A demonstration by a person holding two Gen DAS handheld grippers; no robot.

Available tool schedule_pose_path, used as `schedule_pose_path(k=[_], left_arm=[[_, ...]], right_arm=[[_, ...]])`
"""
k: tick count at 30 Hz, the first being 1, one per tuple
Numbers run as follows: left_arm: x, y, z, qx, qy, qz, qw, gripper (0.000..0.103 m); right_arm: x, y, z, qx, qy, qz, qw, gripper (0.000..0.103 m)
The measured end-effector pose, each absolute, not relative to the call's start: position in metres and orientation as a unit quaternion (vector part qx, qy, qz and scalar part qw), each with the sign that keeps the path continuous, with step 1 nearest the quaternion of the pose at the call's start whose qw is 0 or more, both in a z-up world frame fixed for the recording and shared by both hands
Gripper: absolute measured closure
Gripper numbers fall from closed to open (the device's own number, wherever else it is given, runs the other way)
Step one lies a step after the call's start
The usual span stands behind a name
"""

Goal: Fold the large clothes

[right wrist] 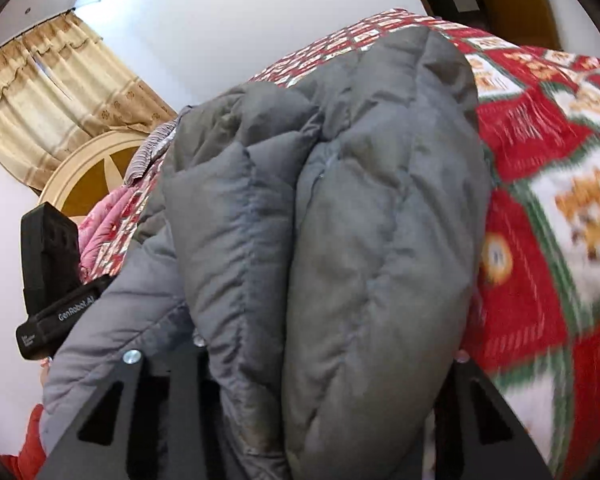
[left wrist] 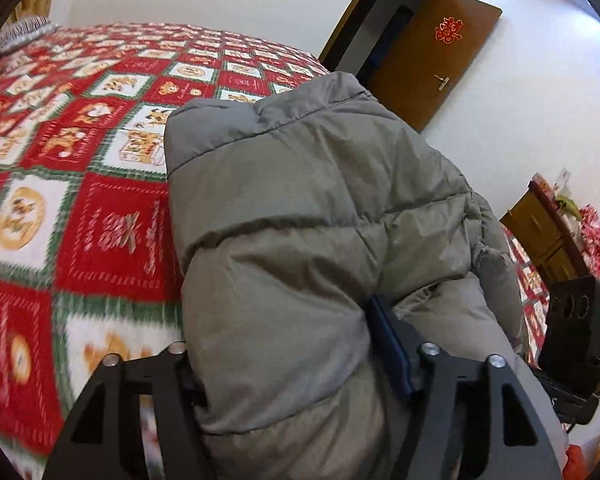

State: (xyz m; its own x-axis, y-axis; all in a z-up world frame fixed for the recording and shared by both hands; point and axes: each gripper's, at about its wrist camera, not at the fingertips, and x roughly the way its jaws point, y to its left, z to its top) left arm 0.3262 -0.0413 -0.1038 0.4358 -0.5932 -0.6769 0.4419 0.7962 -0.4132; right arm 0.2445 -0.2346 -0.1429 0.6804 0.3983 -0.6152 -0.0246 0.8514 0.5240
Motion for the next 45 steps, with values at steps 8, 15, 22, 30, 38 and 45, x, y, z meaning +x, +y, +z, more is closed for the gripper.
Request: schedule_pose_path(k=[8, 15, 22, 30, 38, 45], left_arm=[[0.281, -0.038, -0.083, -0.067, 0.426, -0.296, 0.852, 0.047], [0.252, -0.039, -0.065, -0.074, 0.409, -0.320, 0.851, 0.048], [0.228, -0.047, -0.057, -0.063, 0.404, -0.329, 0.851, 0.048], [0.203, -0.072, -0.045, -0.053, 0.401, -0.369, 0.837, 0.048], [0.213, -0.141, -0.011, -0.046, 0.372, -0.441, 0.815, 0.048], [0.227, -0.211, 0.002, -0.032, 0.355, -0.468, 0.808, 0.048]], right_arm=[[0.199, -0.225, -0.120, 0.247, 0.362, 0.123, 0.890, 0.069], [0.163, -0.226, -0.100, 0.243, 0.334, 0.115, 0.903, 0.070], [0.143, -0.221, -0.097, 0.249, 0.319, 0.109, 0.908, 0.070], [0.115, -0.234, -0.086, 0.262, 0.296, 0.091, 0.914, 0.070], [0.105, -0.277, -0.049, 0.251, 0.236, 0.034, 0.938, 0.070], [0.114, -0.324, -0.024, 0.227, 0.197, -0.039, 0.953, 0.070]])
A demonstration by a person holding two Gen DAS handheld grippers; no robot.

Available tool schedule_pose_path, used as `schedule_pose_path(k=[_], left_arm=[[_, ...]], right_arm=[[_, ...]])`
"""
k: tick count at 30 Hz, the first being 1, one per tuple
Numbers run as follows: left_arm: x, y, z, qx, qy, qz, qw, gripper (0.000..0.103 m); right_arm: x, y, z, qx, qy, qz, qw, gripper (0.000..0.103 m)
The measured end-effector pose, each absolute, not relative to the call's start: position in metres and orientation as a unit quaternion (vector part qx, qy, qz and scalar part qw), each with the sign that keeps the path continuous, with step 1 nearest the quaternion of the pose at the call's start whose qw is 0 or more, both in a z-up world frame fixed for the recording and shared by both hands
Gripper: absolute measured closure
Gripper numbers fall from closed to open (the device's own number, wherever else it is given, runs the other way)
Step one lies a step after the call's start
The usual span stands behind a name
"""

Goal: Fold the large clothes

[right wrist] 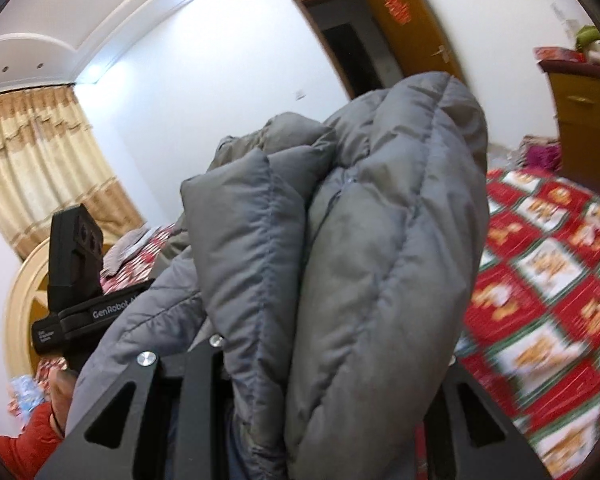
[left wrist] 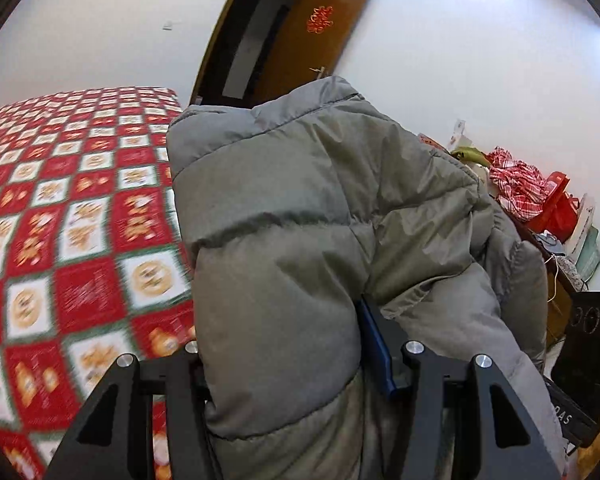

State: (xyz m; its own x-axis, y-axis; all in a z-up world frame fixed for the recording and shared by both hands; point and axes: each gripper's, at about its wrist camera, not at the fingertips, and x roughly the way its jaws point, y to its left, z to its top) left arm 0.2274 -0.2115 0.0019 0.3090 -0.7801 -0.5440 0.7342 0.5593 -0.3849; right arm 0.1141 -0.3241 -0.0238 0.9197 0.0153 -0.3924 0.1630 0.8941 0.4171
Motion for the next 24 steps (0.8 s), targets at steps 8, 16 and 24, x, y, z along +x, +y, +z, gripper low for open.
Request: schedule_pose_path(k=[8, 16, 24], left_arm=[[0.236, -0.274, -0.017, 0.013, 0.384, -0.446, 0.808, 0.048], [0.253, -0.319, -0.050, 0.055, 0.425, -0.404, 0.808, 0.048], [0.261, -0.345, -0.066, 0.081, 0.434, -0.367, 0.819, 0.046]], right_arm=[[0.148, -0.356, -0.039, 0.227, 0.210, -0.080, 0.947, 0.073], [0.197, -0.387, -0.076, 0.256, 0.257, -0.092, 0.927, 0.073], [0.240, -0.402, -0.098, 0.273, 0.304, -0.106, 0.906, 0.073]])
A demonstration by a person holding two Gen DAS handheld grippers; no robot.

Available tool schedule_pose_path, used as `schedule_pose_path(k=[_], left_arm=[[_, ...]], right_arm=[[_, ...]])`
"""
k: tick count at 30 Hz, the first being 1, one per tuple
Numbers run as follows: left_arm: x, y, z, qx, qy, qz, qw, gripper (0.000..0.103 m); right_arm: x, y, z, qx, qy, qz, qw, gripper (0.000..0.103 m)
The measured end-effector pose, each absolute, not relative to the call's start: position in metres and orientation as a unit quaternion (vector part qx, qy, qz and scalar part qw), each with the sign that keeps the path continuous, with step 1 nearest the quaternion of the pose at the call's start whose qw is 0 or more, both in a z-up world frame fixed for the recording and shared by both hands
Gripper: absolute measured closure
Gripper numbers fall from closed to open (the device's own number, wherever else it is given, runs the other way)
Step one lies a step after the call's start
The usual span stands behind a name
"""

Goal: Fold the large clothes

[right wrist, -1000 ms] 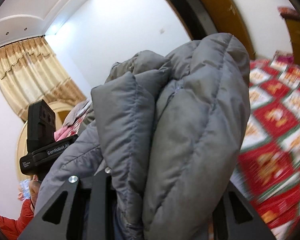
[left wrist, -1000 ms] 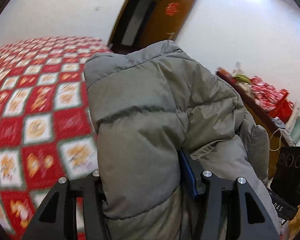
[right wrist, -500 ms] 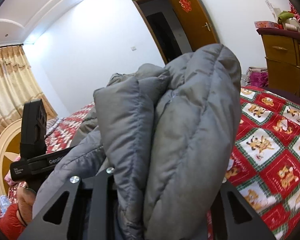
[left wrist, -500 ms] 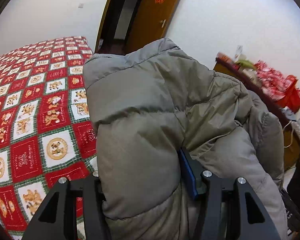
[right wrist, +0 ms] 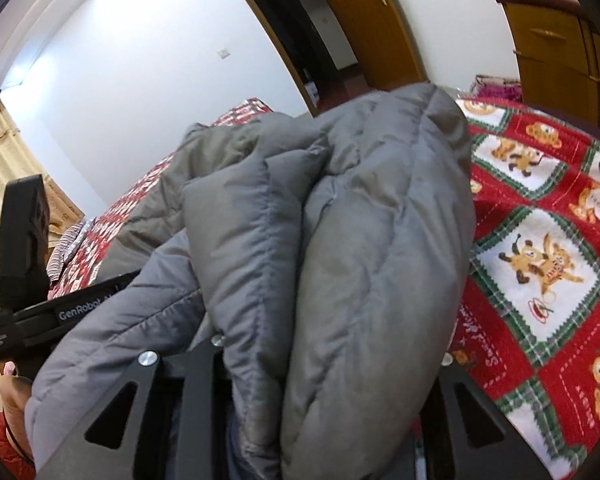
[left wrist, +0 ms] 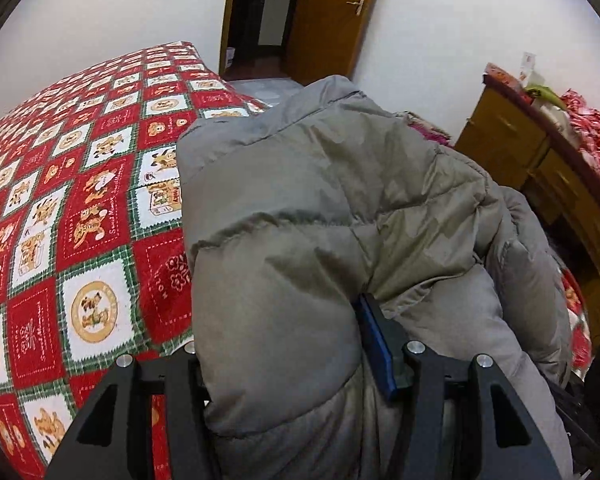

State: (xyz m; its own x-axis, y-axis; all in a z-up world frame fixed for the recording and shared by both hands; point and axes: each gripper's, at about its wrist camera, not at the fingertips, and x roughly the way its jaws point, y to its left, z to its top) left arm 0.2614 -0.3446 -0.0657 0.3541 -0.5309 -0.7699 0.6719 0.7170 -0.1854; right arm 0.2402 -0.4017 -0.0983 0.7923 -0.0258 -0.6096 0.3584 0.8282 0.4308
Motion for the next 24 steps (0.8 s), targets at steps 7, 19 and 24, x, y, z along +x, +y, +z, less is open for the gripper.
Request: schedule_pose_path(k=[7, 19, 24], left_arm=[[0.258, -0.352, -0.079, 0.092, 0.407, -0.351, 0.838, 0.040], [0.249, -0.354, -0.077, 0.129, 0.383, -0.363, 0.840, 0.036], [0.246, -0.358, -0.076, 0.147, 0.374, -0.356, 0.844, 0.036]], right_arm=[[0.249, -0.413, -0.111, 0.287, 0.320, -0.110, 0.896, 0.071], [0.190, -0.411, -0.070, 0.245, 0.300, -0.178, 0.904, 0.046], [0.185, -0.409, -0.023, 0.229, 0.256, -0.209, 0.915, 0.046]])
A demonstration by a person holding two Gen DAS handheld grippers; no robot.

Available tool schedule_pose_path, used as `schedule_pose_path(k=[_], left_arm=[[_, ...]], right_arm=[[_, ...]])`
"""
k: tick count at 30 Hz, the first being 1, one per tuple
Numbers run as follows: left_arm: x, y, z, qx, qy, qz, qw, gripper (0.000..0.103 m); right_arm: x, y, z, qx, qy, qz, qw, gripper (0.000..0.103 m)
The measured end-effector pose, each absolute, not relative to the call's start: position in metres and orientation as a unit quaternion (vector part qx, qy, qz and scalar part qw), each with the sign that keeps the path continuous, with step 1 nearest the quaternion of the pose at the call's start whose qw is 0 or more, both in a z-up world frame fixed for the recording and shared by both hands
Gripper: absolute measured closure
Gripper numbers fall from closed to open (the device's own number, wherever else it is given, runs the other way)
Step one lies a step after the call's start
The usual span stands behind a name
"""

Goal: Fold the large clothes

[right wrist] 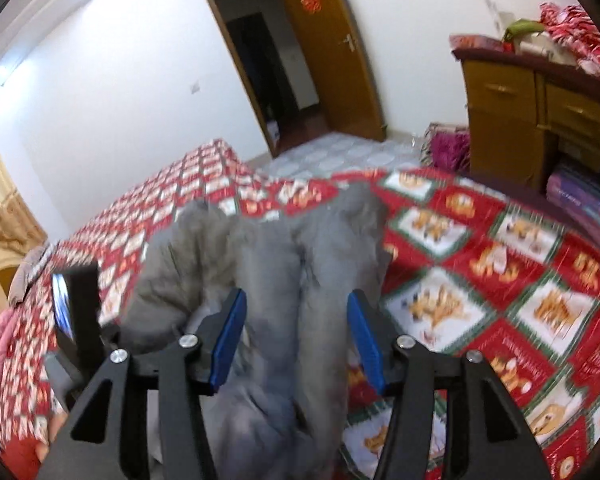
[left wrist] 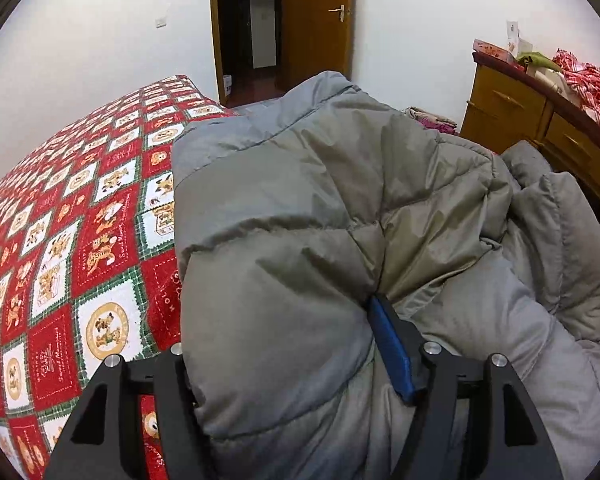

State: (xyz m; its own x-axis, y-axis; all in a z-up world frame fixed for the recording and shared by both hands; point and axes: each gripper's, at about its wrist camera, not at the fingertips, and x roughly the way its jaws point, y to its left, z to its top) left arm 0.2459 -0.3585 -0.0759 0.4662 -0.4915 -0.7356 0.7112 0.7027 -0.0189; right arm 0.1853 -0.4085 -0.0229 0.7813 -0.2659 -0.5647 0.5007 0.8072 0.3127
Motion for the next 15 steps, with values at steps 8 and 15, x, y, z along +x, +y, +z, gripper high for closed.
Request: schedule_pose_path(k=[8, 15], left_arm=[[0.249, -0.359, -0.077, 0.150, 0.374, -0.358, 0.842, 0.035], [0.248, -0.364, -0.078, 0.158, 0.370, -0.354, 0.844, 0.034]], right_arm=[[0.241, -0.406, -0.059, 0.181, 0.347, -0.213, 0.896, 0.083], [0.231, -0.413, -0.105, 0.214, 0.351, -0.239, 0.880, 0.084]])
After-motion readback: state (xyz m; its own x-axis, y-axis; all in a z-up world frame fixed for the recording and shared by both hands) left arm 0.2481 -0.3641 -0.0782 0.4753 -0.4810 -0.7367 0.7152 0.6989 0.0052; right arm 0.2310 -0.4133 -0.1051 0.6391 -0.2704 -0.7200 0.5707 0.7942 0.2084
